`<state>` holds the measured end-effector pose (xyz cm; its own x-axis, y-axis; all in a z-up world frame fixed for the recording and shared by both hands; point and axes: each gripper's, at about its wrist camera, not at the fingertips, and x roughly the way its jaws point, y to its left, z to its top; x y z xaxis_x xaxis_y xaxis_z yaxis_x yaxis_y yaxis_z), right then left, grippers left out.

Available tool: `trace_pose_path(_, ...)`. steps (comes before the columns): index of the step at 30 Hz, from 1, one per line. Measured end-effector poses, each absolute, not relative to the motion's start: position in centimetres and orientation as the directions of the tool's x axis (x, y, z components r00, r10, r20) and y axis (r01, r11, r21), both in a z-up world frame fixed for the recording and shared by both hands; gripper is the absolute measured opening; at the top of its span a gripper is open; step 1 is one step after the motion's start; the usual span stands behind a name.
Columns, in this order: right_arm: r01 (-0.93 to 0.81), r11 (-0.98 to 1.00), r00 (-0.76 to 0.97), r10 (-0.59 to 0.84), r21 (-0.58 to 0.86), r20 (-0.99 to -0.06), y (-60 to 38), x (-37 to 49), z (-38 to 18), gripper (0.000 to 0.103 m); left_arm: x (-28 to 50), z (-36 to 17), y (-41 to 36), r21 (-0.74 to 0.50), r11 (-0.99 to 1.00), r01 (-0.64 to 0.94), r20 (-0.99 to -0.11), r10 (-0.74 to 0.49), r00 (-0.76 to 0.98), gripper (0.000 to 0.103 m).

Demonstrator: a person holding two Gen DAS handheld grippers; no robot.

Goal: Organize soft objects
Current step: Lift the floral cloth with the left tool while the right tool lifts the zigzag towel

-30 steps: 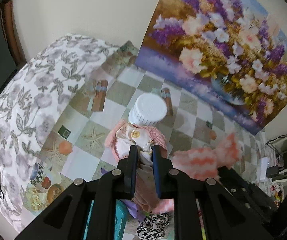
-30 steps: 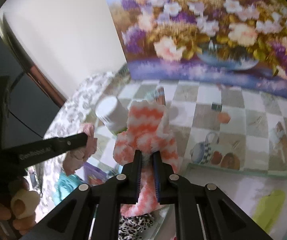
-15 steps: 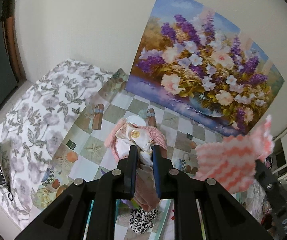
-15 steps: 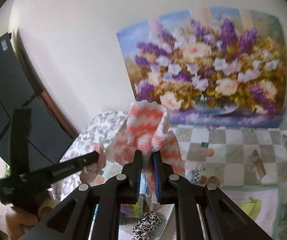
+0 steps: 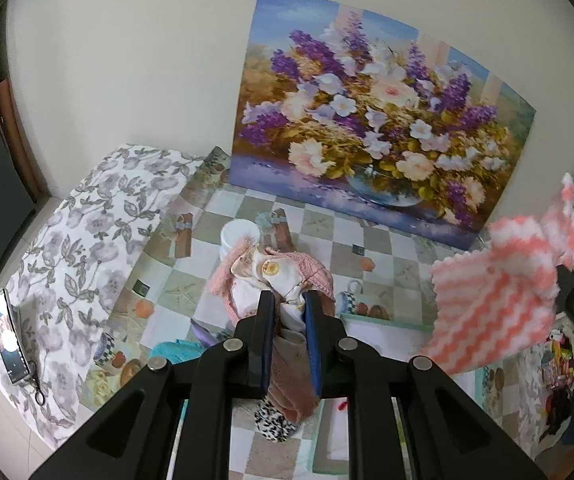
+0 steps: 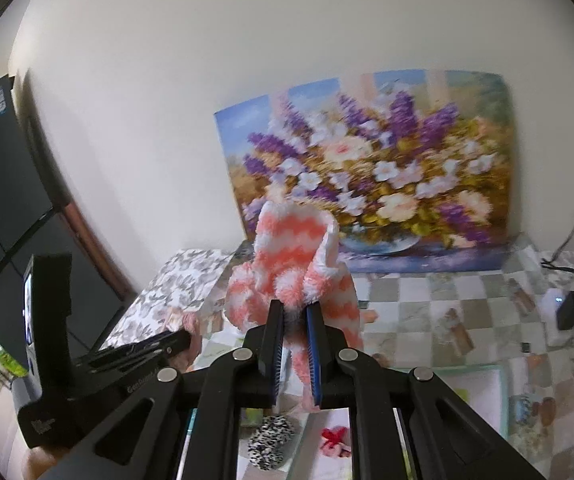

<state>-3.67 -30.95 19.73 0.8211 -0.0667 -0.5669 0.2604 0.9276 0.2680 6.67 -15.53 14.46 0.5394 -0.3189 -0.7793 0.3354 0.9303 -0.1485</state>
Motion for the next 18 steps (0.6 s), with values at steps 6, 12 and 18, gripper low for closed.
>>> trace_pose_path(6,0.344,0.889,0.811,-0.118,0.303,-0.572,-33.3,-6.2,19.7,0.012,5.2,13.7,-17.4,-0.145,0.918,0.37,-0.793,-0.331,0.512,0.015)
trace_pose_path(12,0.465,0.83,0.773,-0.212,0.306,-0.598,-36.6,-9.2,18.5,0.012,3.8,13.3,-20.0,-0.133,0.894,0.428,-0.793,-0.355,0.496,0.015)
trace_pose_path(18,0.593,0.754,0.706,-0.318,0.282,-0.633,-40.3,-11.3,17.9,0.012,2.2,12.4,-23.2,-0.132,0.852,0.506,-0.803,-0.391,0.449,0.015)
